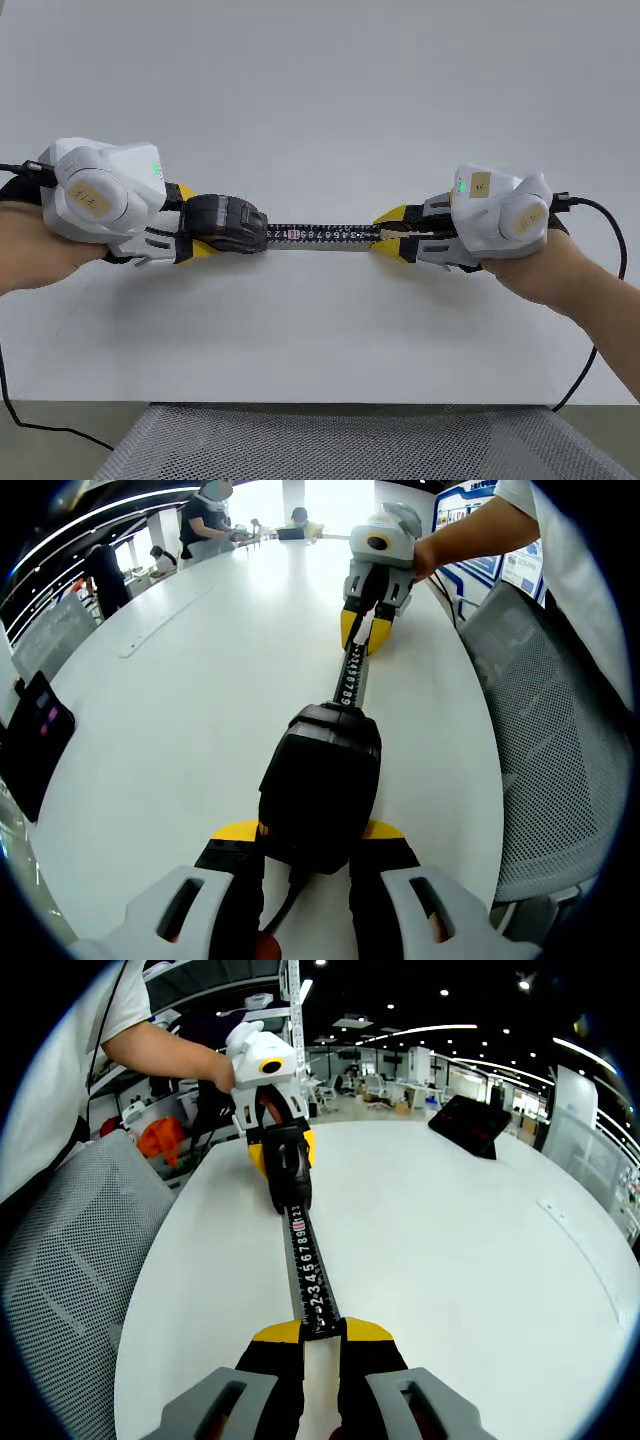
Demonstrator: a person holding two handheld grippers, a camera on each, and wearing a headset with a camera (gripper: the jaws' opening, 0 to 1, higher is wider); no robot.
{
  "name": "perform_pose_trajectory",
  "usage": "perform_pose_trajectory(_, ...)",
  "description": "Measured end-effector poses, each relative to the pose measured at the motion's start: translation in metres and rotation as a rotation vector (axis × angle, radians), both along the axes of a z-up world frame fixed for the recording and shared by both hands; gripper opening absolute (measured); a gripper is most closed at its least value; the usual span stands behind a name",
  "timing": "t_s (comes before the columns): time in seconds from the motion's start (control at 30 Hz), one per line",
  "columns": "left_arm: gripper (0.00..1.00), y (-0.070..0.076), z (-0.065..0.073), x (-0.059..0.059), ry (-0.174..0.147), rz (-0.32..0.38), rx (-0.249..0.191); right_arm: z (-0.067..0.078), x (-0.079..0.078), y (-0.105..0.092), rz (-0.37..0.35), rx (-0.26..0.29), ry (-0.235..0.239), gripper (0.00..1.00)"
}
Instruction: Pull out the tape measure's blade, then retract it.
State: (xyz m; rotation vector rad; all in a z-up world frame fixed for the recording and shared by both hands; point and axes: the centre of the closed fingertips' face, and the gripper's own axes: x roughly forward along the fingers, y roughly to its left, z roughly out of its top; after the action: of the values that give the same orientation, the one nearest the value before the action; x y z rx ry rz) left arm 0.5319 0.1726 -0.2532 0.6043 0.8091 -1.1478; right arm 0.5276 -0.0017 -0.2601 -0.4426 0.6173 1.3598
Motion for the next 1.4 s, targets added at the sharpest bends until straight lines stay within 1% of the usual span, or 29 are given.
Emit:
perform_pose_trajectory(1.0,0.28,-0.001,0.000,0.000,0.000,-0.002,0.001,0.000,-0.001,-0.022,-0.005,-0.028,-0.011,0.08)
perform_pose_trajectory(1.4,0.28,0.000,0.000,0.000,0.002,-0.008,0.004,0.000,-0.002,-0.034,-0.002,-0.048,-0.017,0.08)
